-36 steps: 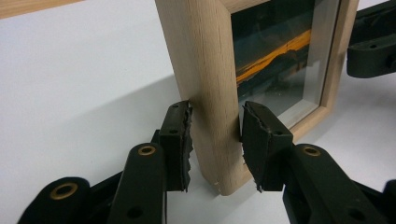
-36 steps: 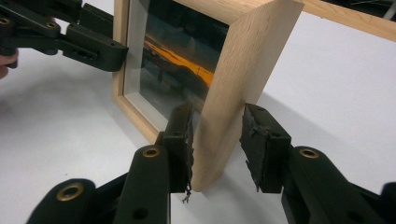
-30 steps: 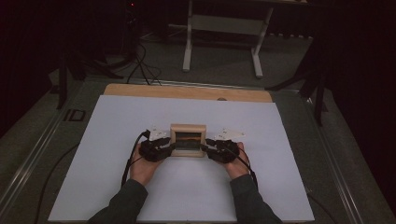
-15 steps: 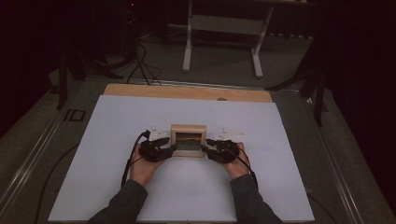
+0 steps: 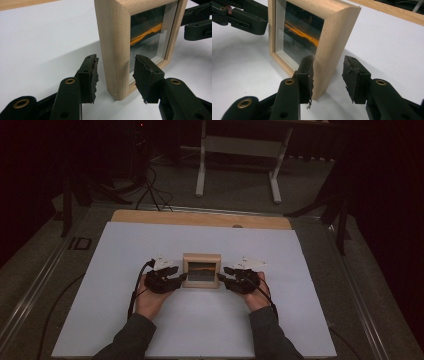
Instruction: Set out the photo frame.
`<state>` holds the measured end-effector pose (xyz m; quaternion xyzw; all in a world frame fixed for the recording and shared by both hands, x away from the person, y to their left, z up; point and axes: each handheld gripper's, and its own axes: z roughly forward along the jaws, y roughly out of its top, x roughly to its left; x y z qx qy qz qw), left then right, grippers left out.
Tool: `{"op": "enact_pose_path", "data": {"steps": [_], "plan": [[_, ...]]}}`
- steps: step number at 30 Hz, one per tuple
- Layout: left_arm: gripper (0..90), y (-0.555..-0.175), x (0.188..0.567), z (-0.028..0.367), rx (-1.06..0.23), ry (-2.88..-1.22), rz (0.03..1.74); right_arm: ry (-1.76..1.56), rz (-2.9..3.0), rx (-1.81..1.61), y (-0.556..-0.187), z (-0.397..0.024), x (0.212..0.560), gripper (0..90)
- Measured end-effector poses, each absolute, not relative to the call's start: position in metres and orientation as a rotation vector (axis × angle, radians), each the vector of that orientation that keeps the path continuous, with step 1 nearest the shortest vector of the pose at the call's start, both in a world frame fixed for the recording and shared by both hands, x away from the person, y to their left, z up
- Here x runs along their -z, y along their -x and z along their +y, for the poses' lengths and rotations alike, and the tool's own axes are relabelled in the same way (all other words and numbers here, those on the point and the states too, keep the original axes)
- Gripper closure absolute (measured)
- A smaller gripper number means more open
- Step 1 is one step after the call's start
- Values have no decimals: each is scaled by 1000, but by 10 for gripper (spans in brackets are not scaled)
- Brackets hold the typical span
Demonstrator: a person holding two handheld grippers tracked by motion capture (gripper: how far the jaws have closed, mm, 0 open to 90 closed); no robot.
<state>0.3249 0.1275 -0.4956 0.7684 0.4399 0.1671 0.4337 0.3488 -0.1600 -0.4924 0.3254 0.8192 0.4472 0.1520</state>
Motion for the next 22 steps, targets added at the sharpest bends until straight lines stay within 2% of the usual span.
{"op": "enact_pose_path", "data": {"steps": [14, 22], "plan": [[535, -320, 485, 139, -416, -1879, 1101, -950, 2317, -1313, -348, -171, 481, 600], [533, -317, 481, 153, -462, -1871, 1131, -982, 2286, -1323, -350, -186, 476, 602]]}}
